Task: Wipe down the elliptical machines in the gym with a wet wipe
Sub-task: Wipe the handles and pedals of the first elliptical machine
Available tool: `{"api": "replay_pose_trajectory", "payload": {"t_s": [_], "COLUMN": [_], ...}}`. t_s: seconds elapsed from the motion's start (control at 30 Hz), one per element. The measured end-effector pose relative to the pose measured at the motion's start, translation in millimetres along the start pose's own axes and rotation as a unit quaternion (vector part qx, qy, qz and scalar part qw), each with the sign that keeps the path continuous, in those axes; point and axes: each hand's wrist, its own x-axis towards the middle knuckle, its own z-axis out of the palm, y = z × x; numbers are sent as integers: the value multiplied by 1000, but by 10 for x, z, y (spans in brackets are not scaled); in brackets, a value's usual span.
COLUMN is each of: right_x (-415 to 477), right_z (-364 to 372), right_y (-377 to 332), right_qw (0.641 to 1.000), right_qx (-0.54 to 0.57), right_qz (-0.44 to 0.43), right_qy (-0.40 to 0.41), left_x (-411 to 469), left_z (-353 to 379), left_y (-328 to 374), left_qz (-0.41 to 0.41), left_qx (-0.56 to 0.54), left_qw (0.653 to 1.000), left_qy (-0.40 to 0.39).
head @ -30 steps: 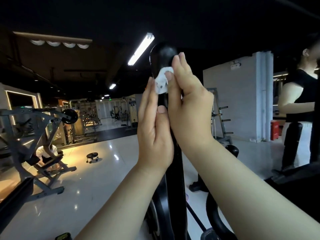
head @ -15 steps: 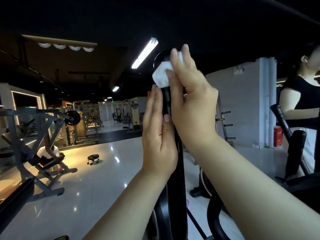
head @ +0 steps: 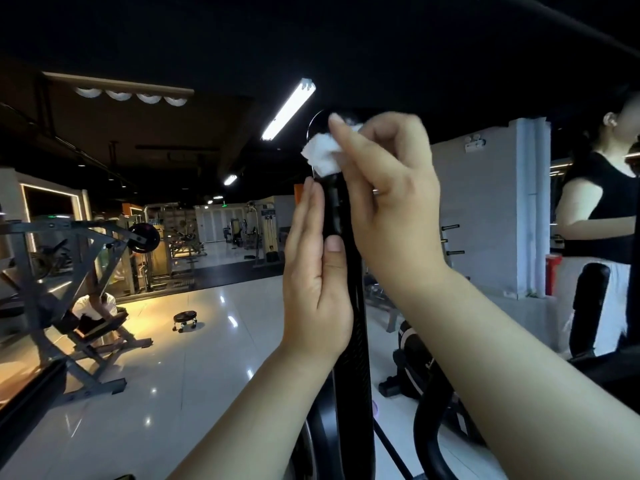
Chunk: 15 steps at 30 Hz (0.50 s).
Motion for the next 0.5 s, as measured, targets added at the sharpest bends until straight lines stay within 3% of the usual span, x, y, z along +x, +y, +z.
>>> {"api": "replay_pose_trajectory", "payload": {"t_s": [0.13,0.27,0.37,0.5], "right_x": [-424,-373,-176,-331], "right_z": [-125,-156,-118,-177], "right_y": [3,-16,-67,-63], "right_qw": [999,998,996,997], "right_qx": [10,-44,-10,26], "right_qz": [8,43,88,47], "right_qy": [-43,-22,-10,-50], "left_x": [-37,-53,-67,-68], "left_z": [13,41,44,14], "left_y": [-21,-54,-45,-60], "left_qz": [-10,-11,-8,-7], "left_qx": [-15,-16,-15,-22], "left_qw": [1000,1000,1000,1000], "left_qy": [-8,6,7,-6]}}
